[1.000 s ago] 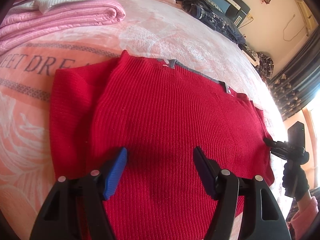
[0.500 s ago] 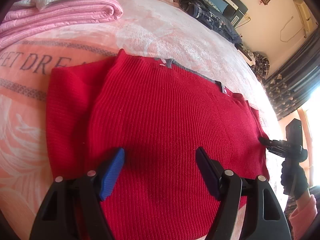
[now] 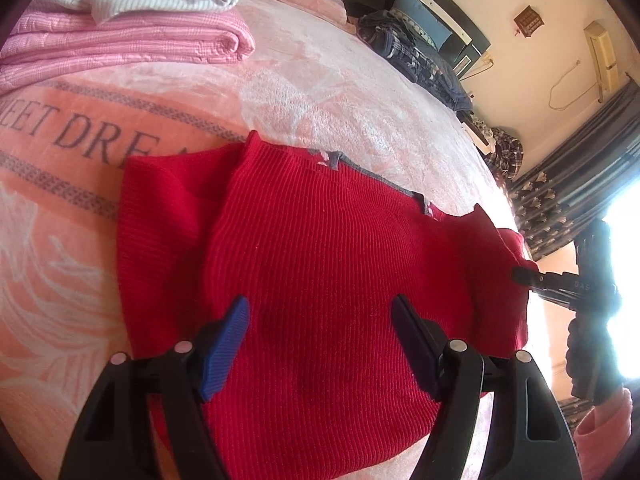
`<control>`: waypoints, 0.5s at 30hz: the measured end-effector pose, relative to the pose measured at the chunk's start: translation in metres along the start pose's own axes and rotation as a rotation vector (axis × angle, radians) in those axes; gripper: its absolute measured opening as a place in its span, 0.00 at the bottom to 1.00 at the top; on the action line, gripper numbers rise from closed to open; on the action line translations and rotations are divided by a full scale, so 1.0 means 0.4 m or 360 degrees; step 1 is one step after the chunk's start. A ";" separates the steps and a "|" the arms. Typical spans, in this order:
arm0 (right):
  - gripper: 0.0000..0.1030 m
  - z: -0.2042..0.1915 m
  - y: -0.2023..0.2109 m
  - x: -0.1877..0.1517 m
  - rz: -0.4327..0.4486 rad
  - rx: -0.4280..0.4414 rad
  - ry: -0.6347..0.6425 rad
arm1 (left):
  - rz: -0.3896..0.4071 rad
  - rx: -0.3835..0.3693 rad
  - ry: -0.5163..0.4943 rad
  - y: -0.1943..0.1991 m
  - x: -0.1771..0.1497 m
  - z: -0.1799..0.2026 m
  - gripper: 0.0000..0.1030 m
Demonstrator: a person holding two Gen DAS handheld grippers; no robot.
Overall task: Fold small clothes
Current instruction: 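Lift the side with the right tool, fold it across, release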
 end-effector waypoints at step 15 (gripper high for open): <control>0.17 -0.398 -0.181 -0.087 -0.0167 -0.0001 0.0300 | 0.0038 -0.0187 0.0006 0.023 -0.021 -0.008 0.72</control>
Point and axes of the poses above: each gripper's, at about its wrist camera, not at the fingertips, and y roughly against the way its jaws point, z to its right, x to its top, the point moved 5 cm from there along -y, roughly the way its jaws point, and after that the axes turned 14 degrees about -y, right-handed, at the moved point
